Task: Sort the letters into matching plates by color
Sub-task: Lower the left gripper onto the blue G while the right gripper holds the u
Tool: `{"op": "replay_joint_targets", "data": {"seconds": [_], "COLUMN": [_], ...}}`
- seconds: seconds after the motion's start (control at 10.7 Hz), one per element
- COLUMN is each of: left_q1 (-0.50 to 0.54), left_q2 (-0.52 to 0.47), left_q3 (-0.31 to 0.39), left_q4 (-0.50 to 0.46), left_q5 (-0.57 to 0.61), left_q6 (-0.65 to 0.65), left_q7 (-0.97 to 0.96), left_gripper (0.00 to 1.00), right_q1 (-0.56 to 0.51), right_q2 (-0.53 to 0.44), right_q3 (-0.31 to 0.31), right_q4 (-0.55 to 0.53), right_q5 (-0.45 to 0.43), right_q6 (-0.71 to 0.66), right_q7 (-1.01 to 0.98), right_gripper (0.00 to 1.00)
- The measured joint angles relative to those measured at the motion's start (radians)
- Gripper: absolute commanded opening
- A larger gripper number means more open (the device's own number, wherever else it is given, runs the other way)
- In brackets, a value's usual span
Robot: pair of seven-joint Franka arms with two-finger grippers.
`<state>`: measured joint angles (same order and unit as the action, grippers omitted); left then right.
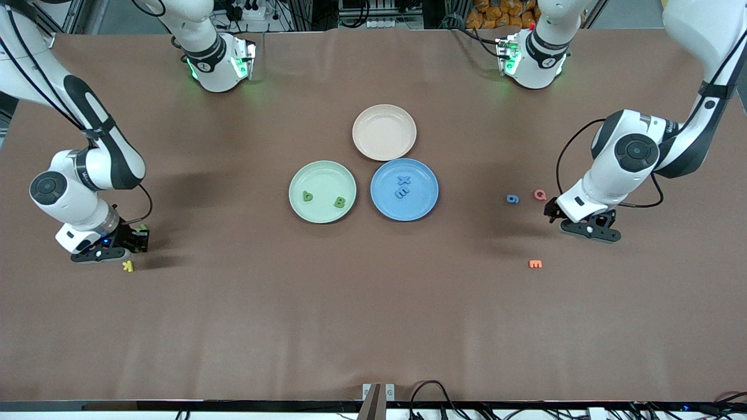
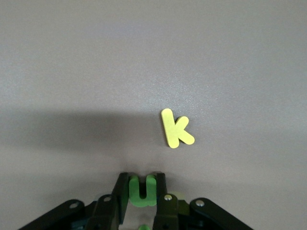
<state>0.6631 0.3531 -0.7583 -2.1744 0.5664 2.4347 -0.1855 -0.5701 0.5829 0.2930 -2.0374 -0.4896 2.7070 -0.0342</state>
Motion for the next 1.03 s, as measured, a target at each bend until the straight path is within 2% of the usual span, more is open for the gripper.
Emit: {"op": "replay_joint_targets", "data": {"seconds": [0.19, 0.37, 0.47, 0.56, 0.75, 1.03], "left_q1": [0.045, 0.089, 0.108, 0.126, 0.145, 0.176], "left_q2": [0.051, 0.119, 0.148, 0.17, 0.188, 0.201], "left_q3": [0.003, 0.006, 0.007, 0.007, 0.007, 0.007], "left_q4": [0.007, 0.025, 0.032, 0.037, 0.043, 0.044], "left_q5": [0.069, 0.09, 0.09, 0.09, 0.091, 0.091], "left_q6": [0.005, 0.036, 0.057, 0.073, 0.079, 0.079], "left_q7": [0.002, 0.004, 0.004, 0.004, 0.004, 0.007], "left_gripper": [1.0, 1.0, 1.0, 0.98, 0.83, 0.78], "right_q1": [-0.003, -0.004, -0.005, -0.006, -0.008, -0.009], "right_q2": [0.0, 0.001, 0.001, 0.001, 0.001, 0.001], "right_q3": [0.0, 0.0, 0.0, 0.001, 0.001, 0.013], "right_q4": [0.002, 0.002, 0.002, 0.002, 0.002, 0.002], "right_q5": [0.0, 0.0, 0.0, 0.0, 0.0, 0.0], "right_q6": [0.0, 0.0, 0.0, 0.0, 0.0, 0.001], "right_q7": [0.0, 0.0, 0.0, 0.0, 0.0, 0.0], "right_gripper": [0.12, 0.11, 0.07, 0.03, 0.0, 0.0]}}
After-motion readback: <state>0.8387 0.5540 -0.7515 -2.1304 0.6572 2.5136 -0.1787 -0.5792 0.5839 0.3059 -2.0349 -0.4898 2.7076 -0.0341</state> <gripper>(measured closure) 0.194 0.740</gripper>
